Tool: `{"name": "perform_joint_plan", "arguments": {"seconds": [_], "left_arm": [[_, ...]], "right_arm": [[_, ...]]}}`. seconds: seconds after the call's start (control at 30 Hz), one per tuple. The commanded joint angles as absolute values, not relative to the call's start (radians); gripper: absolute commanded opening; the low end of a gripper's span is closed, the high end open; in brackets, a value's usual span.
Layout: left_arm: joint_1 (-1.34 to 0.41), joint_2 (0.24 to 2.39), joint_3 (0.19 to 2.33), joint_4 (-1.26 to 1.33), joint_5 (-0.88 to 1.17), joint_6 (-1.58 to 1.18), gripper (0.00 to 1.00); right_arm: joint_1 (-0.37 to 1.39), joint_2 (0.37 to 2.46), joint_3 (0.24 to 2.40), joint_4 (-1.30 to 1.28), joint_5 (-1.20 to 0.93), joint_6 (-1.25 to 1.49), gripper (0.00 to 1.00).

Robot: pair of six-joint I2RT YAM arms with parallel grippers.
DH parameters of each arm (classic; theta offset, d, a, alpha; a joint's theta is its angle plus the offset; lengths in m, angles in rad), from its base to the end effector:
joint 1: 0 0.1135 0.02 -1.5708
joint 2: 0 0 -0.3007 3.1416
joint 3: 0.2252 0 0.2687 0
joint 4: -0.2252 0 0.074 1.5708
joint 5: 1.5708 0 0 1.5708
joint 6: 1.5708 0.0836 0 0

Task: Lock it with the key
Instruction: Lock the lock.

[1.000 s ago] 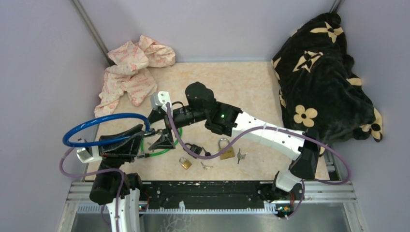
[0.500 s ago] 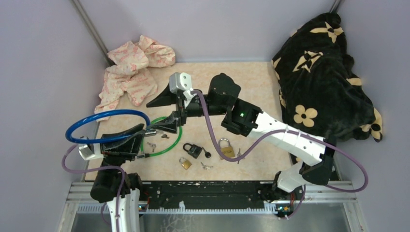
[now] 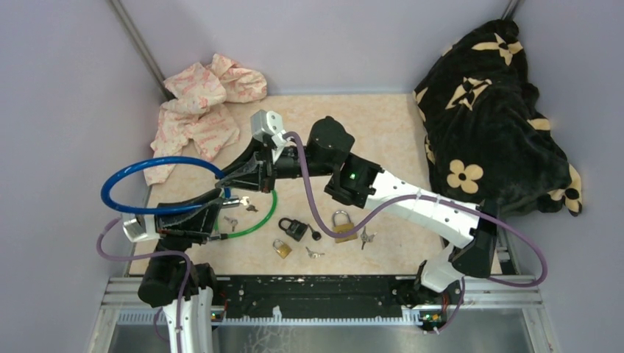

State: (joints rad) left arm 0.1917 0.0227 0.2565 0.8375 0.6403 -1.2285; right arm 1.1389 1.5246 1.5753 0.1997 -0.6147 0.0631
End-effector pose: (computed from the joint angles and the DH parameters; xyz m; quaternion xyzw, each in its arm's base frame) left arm 0.0368 -0.0437 0.3632 0.0783 0.3767 -0.5233 0.7604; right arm 0.1247 0.3857 0.5223 -0.5047 0.3796 0.5787 0.5160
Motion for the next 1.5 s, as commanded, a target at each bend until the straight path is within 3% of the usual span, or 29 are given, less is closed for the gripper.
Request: {"name": "perform_joint_plan", "arguments": {"seconds": [0.0,0.03,0.1,0.13,0.17,0.2,0.27,0.33,0.5,0.7,0.8,1.13,1.23,1.33,1.47], "left_arm": [[0.188,0.018,0.283,0.933,0.59,-1.221,0.0],[0.189,0.018,0.28,0.927,0.593,-1.219,0.0],[0.188,0.017,0.275,0.917,0.599,-1.22,0.0],[0.188,0.018,0.273,0.915,0.598,-1.22,0.0],[0.188,0.018,0.272,0.914,0.599,-1.218,0.0],[0.189,0.017,0.272,0.914,0.6,-1.217,0.0],[0.188,0.018,0.272,0.914,0.603,-1.218,0.0],[0.188,0.018,0.272,0.915,0.605,-1.218,0.0],[0.19,0.018,0.272,0.913,0.61,-1.215,0.0],[0.19,0.018,0.271,0.912,0.613,-1.211,0.0],[0.19,0.018,0.272,0.911,0.611,-1.21,0.0],[0.189,0.017,0.27,0.912,0.609,-1.204,0.0],[0.19,0.017,0.27,0.913,0.608,-1.204,0.0],[0.189,0.017,0.269,0.91,0.609,-1.204,0.0],[0.19,0.018,0.263,0.876,0.602,-1.208,0.0]], "right_arm": [[1.149,1.514,1.515,0.128,-0.686,0.079,0.0],[1.146,1.508,1.519,0.105,-0.688,0.074,0.11],[1.124,1.487,1.515,0.083,-0.713,0.082,0.46],[1.107,1.472,1.507,0.08,-0.714,0.091,0.78],[1.091,1.456,1.496,0.07,-0.712,0.096,0.92],[1.071,1.44,1.486,0.056,-0.711,0.095,0.97],[1.041,1.425,1.476,0.014,-0.713,0.087,0.98],[1.027,1.425,1.47,-0.029,-0.715,0.082,0.97],[1.027,1.452,1.465,-0.079,-0.723,0.076,0.7],[1.026,1.475,1.471,-0.014,-0.831,0.144,0.6],[1.027,1.489,1.491,-0.041,-0.835,0.132,0.47],[1.029,1.528,1.531,-0.064,-0.87,0.143,0.43],[1.037,1.541,1.547,-0.063,-0.873,0.143,0.26],[1.04,1.543,1.546,-0.062,-0.865,0.14,0.0],[1.06,1.518,1.519,-0.056,-0.756,0.083,0.0]]}}
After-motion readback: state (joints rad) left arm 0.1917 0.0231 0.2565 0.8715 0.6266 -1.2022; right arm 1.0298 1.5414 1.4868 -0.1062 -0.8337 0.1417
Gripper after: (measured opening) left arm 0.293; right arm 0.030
